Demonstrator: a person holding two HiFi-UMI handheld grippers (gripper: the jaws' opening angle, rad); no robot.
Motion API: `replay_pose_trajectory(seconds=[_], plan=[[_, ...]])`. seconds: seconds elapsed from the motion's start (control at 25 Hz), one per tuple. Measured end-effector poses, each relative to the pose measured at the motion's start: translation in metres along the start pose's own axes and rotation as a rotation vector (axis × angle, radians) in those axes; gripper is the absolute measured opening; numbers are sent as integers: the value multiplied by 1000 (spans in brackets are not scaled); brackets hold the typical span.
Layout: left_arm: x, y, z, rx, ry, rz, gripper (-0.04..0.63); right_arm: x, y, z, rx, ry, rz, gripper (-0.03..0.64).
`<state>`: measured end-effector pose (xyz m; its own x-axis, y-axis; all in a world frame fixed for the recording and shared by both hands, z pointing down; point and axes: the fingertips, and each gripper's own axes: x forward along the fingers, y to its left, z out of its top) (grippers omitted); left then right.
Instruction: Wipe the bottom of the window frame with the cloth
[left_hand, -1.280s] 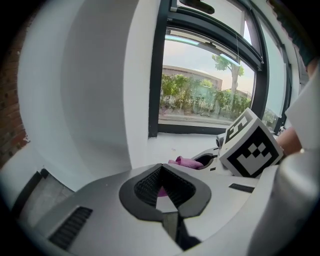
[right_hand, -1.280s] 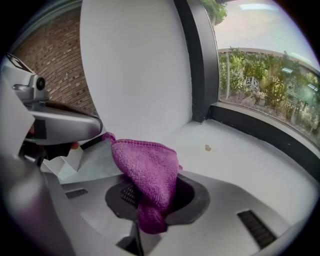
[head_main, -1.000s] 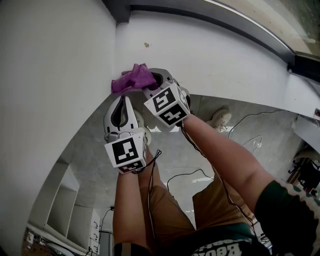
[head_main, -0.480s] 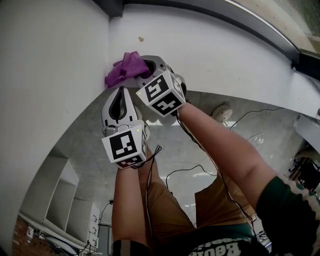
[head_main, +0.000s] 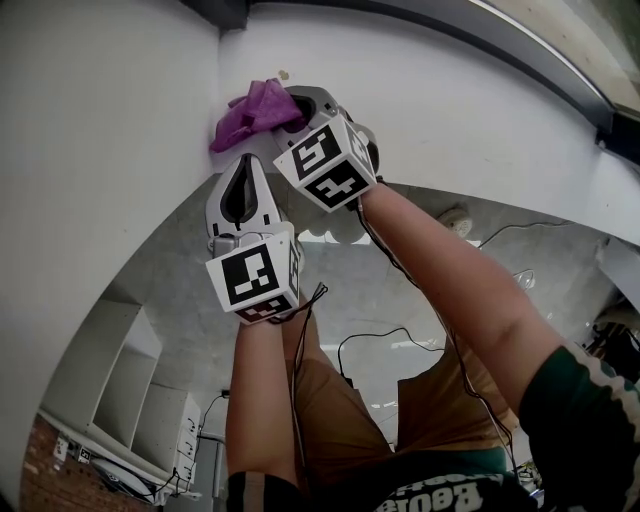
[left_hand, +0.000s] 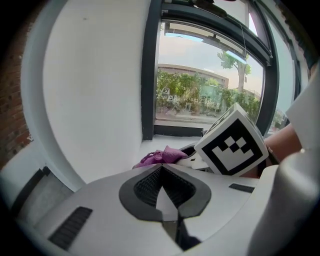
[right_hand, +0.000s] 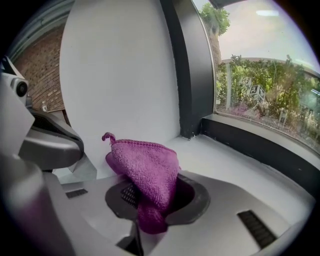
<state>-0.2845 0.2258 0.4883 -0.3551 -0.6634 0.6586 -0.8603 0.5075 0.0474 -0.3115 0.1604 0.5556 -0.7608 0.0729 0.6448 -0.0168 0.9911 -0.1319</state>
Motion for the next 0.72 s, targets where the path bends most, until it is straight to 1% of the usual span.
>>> replay_pose_trajectory(seconds=[0.12, 0.28, 0.56, 0.72], plan=[[5, -2, 3, -9, 5, 2, 9, 2, -13, 6, -2, -5, -14, 89], [11, -3, 8, -15, 4, 5, 9, 7, -30, 13, -29, -6, -33, 89], [21, -2, 19, -53, -6, 28, 9, 14, -40, 21, -70, 8, -19, 91], [27, -4, 28, -63, -16, 32, 9, 19, -51, 29, -82, 9, -31, 91]])
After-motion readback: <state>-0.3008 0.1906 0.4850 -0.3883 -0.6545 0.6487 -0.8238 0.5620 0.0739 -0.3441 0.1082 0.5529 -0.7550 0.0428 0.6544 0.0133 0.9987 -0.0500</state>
